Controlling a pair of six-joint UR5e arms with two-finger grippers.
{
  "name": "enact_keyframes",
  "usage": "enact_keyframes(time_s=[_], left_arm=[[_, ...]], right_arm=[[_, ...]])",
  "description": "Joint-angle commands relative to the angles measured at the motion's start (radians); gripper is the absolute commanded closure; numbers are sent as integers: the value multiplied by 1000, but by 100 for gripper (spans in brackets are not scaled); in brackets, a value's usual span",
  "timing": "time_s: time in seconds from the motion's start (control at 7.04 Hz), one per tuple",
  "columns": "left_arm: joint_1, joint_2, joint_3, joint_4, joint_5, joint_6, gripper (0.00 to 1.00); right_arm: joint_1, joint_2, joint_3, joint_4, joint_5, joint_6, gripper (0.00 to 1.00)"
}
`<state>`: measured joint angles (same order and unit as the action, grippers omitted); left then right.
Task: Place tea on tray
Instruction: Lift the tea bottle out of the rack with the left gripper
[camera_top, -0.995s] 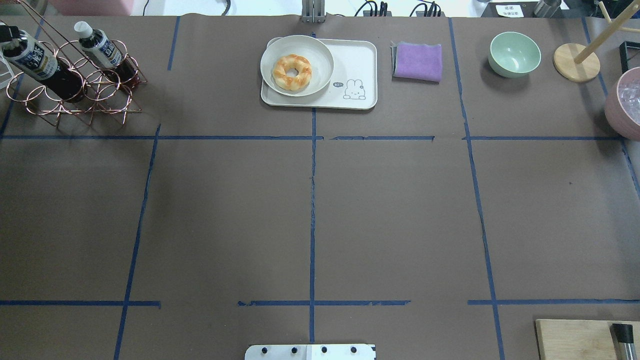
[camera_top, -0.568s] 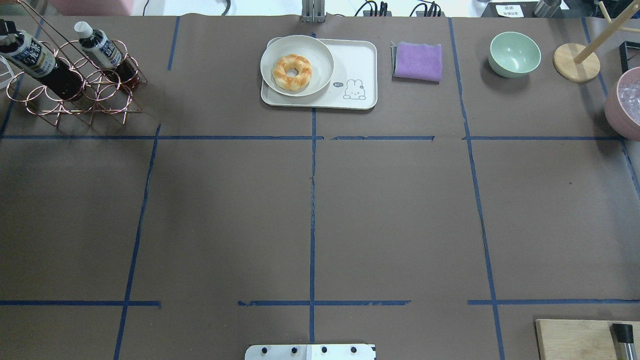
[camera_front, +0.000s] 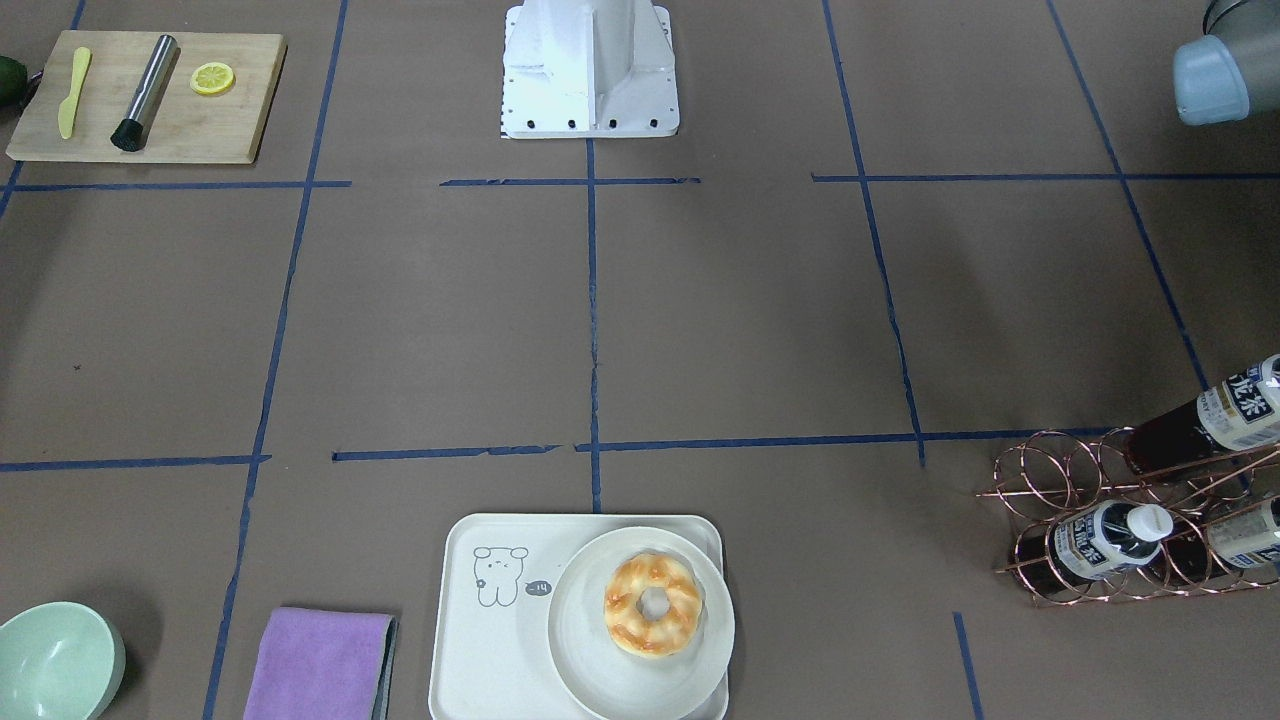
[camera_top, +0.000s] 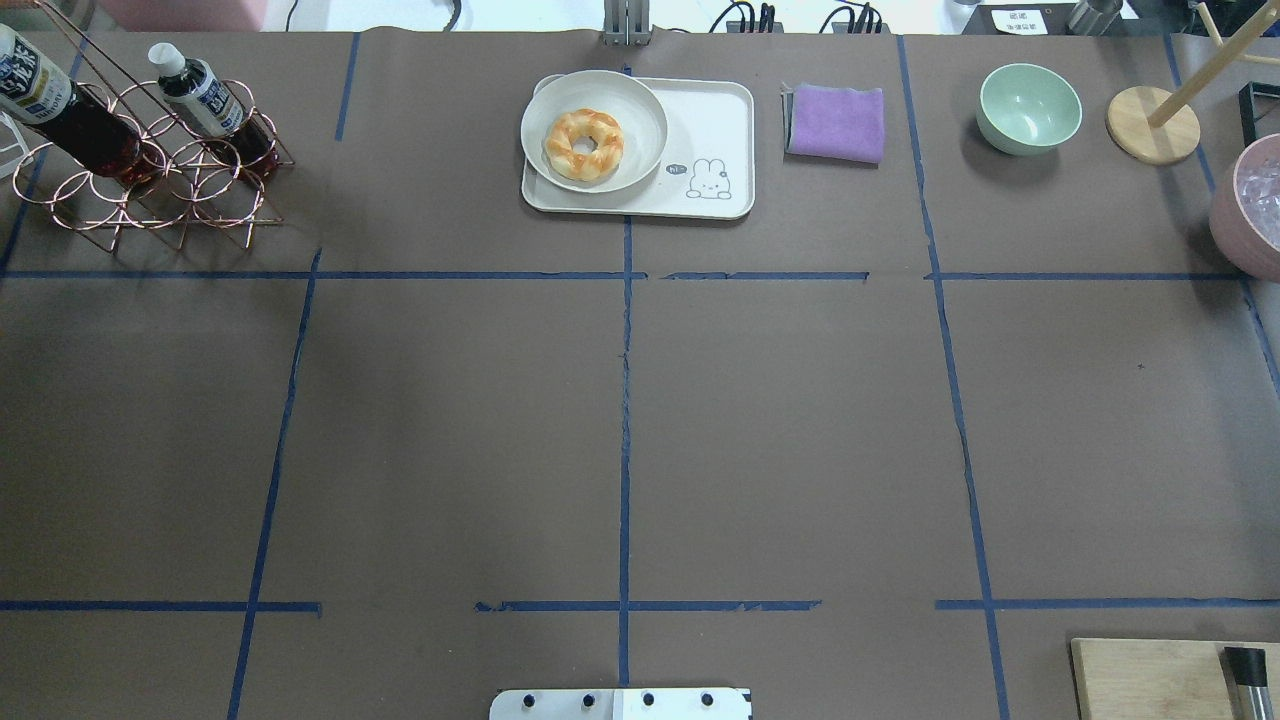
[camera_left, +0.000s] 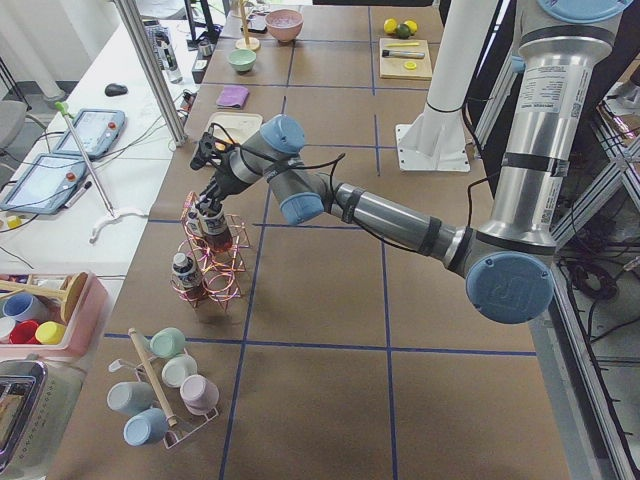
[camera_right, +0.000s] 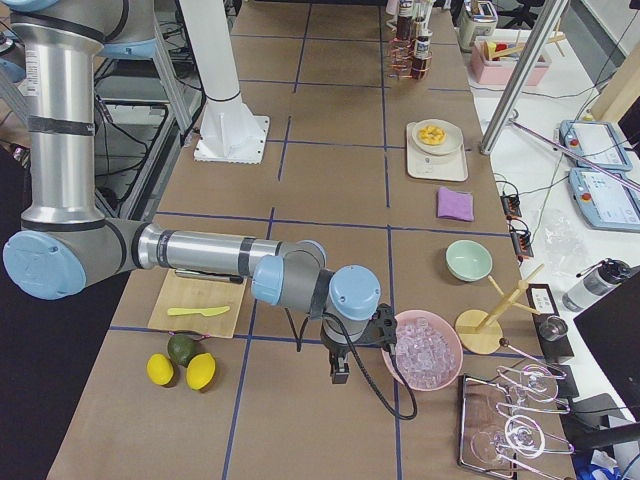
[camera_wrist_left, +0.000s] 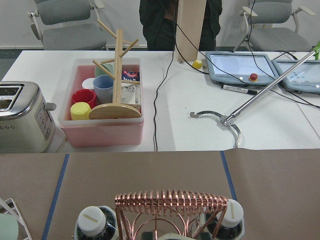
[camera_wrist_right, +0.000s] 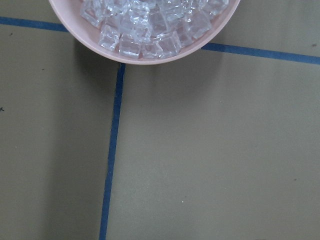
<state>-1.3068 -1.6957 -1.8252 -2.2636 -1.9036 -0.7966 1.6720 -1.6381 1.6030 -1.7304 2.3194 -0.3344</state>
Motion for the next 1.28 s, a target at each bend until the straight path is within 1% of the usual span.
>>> enact_keyframes(time_s=[0.0, 0.14, 0.28, 0.43, 0.57, 0.71, 0.85, 0.99, 1.14], left_arm=[[4, 36, -118, 105, 1, -4, 92], [45, 37, -199, 192, 8, -21, 86], [122, 33, -289, 310, 64, -62, 85], [235, 24, -363, 411, 165, -100, 92], [309, -13, -379, 453, 213, -145, 93], [383, -37, -378, 457, 227, -168, 93], [446, -98, -378, 508, 263, -171, 93], [505, -228, -378, 659, 271, -171, 93], [550, -333, -370, 782, 279, -170, 94]], right_arm=[[0, 1, 0, 0, 0, 0, 0], [0, 0, 0, 0, 20, 0, 0], [0, 0, -1, 0, 26, 0, 0], [0, 0, -1, 0, 26, 0, 0], [0, 0, -3, 0, 26, 0, 0], [0, -6, -2, 0, 26, 0, 0], [0, -6, -1, 0, 26, 0, 0], [0, -8, -1, 0, 26, 0, 0], [0, -8, -1, 0, 26, -2, 0]])
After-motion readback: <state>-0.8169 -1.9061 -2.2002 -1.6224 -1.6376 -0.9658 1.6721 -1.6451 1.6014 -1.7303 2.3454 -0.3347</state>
